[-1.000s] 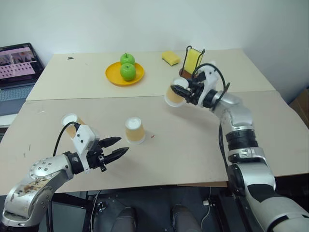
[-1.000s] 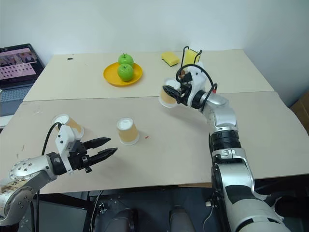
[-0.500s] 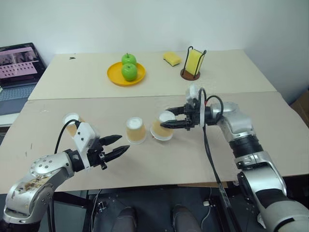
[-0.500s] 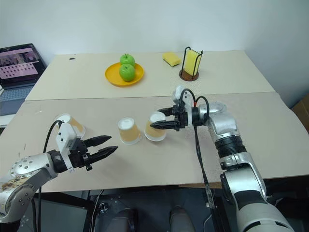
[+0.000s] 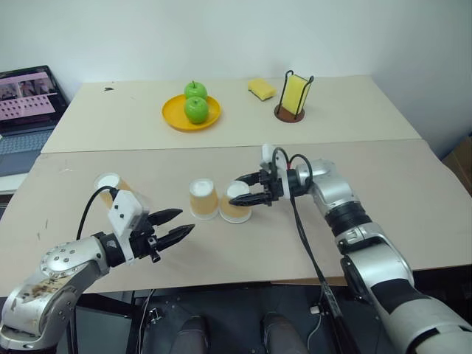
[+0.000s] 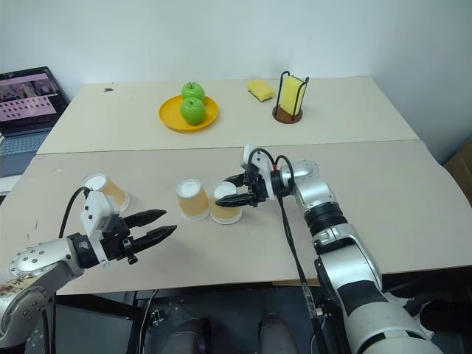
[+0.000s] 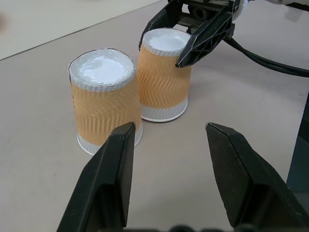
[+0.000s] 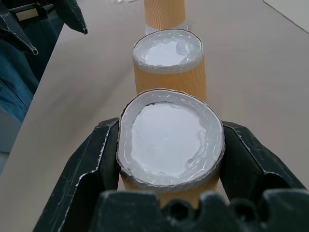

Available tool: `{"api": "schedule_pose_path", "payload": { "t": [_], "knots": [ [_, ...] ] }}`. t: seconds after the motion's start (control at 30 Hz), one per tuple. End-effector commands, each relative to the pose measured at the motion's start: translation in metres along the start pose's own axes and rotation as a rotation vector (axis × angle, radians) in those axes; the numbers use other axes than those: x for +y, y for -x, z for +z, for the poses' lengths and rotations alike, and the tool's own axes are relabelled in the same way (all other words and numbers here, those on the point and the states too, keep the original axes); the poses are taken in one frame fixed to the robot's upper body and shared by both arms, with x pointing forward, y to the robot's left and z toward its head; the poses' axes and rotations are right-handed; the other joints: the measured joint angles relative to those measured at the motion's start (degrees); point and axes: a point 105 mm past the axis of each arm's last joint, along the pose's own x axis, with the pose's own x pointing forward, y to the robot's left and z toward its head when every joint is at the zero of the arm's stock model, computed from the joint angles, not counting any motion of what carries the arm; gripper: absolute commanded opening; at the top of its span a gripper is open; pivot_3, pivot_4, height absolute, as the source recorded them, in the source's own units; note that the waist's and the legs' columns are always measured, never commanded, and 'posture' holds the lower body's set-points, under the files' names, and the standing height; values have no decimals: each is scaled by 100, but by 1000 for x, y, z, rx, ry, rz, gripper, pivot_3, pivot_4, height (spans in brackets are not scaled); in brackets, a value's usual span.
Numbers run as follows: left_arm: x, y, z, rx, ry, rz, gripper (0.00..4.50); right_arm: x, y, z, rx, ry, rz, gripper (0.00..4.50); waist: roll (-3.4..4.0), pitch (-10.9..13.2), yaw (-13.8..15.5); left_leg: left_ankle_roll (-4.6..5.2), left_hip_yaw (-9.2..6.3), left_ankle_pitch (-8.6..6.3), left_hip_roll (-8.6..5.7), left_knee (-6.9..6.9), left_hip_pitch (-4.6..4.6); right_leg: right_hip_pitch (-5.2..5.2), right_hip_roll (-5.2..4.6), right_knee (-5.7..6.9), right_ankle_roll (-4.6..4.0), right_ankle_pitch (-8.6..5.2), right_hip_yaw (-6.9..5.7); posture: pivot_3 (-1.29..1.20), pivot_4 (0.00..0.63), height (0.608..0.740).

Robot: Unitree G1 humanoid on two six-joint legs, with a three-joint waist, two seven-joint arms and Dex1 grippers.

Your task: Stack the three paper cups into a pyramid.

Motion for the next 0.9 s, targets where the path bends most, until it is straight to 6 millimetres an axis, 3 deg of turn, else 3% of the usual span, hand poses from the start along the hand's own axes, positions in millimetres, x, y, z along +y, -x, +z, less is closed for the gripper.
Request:
{"api": "schedule_pose_path", "payload": {
  "t": [0.03, 0.57, 0.63, 0.73, 0.9],
  "knots": [
    [-5, 3, 10, -30, -30, -6, 2480, -6, -2, 13, -14, 53, -17, 2578, 0, 0, 0, 0, 0, 0, 0, 0, 0, 1, 0, 0, 0, 0, 0, 0, 150, 732],
    [-6, 1, 11, -32, -28, -11, 2480, -21, -13, 14, -9, 48, -85, 2578, 0, 0, -12, 0, 1, 0, 0, -1, 3, 0, 1, 3, 0, 0, 1, 0, 150, 732],
    [-5, 1, 11, -32, -27, -10, 2480, -22, -13, 14, -12, 48, -90, 3612, 0, 0, -12, 0, 0, 0, 0, -1, 3, 0, 1, 2, 0, 0, 1, 0, 150, 732],
    [-5, 1, 11, -32, -27, -9, 2480, -24, -12, 15, -13, 58, -105, 4447, 0, 0, -12, 0, 0, 0, 0, -1, 2, 0, 0, 2, 0, 0, 1, 0, 150, 732],
    [-4, 0, 11, -31, -28, -7, 2480, -24, -6, 21, -43, 68, -104, 4447, 0, 0, -14, 0, 0, 0, 0, -2, 2, 0, 1, 2, 0, 0, 1, 0, 150, 732]
  ]
}}
